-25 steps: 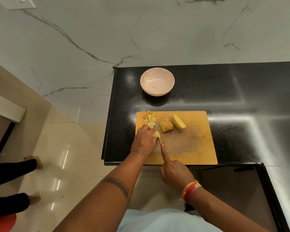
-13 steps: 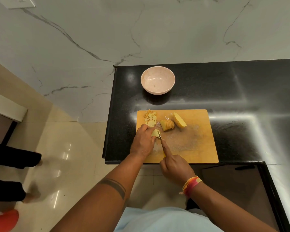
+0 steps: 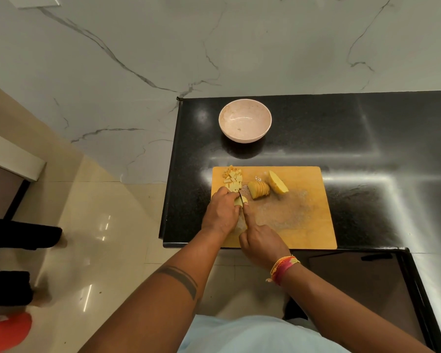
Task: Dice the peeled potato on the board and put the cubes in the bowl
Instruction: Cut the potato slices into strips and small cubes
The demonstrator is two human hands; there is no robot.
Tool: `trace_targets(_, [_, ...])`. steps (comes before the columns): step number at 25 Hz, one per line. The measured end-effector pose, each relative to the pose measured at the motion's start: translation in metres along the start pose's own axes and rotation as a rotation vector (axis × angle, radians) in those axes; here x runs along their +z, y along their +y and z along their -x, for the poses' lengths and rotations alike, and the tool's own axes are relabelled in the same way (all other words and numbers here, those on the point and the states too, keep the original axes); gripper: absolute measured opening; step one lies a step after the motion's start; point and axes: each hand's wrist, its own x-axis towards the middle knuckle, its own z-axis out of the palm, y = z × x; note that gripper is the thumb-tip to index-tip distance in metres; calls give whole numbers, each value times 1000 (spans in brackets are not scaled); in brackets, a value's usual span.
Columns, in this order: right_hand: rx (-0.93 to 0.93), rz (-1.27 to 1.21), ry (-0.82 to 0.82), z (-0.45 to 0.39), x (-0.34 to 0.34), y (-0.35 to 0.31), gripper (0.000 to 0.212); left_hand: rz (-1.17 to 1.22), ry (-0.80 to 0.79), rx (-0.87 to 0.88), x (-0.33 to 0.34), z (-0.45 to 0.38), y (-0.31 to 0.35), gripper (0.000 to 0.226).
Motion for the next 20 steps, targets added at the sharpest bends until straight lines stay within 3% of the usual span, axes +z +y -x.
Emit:
trace_targets(14, [-2,24,-33,48,3,9,77,-7,-6,-33,0,3,3,44])
trace_targets(20, [-27,-39,14,30,-4,-1,77,25,12,-16,0,5,-7,41])
